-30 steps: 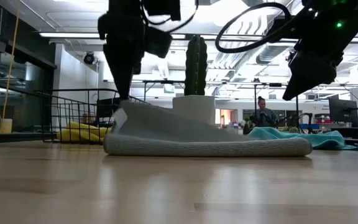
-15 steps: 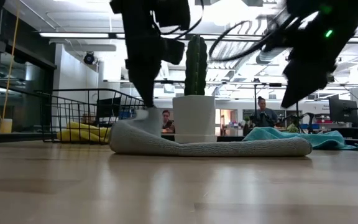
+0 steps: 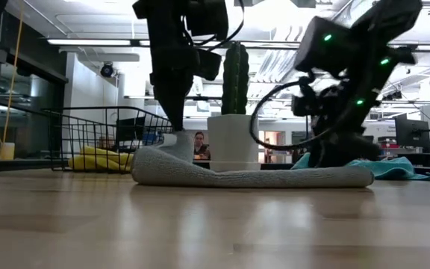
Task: Fold microfiber towels
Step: Fold the gray microfiber towel on the table
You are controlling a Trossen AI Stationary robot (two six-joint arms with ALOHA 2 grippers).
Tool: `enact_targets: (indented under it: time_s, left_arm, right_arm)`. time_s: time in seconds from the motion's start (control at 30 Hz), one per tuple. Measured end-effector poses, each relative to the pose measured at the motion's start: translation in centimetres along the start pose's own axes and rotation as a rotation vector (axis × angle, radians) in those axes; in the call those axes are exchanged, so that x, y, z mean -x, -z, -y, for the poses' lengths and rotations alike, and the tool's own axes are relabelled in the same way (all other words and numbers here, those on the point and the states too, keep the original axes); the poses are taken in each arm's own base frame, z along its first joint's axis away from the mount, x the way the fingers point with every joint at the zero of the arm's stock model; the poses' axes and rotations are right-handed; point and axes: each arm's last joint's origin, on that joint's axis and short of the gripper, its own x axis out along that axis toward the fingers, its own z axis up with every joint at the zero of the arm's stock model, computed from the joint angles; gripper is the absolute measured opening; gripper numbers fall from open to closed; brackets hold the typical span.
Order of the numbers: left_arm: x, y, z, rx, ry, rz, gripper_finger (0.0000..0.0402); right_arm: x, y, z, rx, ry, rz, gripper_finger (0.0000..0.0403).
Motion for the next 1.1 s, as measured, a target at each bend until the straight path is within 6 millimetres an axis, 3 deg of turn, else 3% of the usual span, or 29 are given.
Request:
enact_targets:
  time_s: [0.2,0.43,0.7,0.9,1.1]
  left_arm:
    - [0.0,0.0,0.1,0.003,0.037,-0.004,0.0]
    - [0.0,0.0,0.1,0.002,0.038,-0.003,0.0]
    - [0.0,0.0,0.2,0.002,0.049,-0.005,0.0]
    - [0.0,0.0,0.2,0.01,0.049,-0.005,0.0]
    - [0.0,0.0,0.2,0.011,0.049,-0.005,0.0]
  right_arm:
    - [-1.7,-0.5,3.0,-0.063,-0.135,0.04,0.0199]
    - [-2.2,-1.2,5.3,-0.099,-0.319,0.049,0.0199]
    - [-2.5,-1.5,7.7,-0.137,-0.372,0.015,0.0168]
    - [-2.8,-1.3,8.9,-0.223,-0.436,0.023,0.014]
    - [-3.3,-0.8,8.7,-0.254,-0.435,0.007,0.0138]
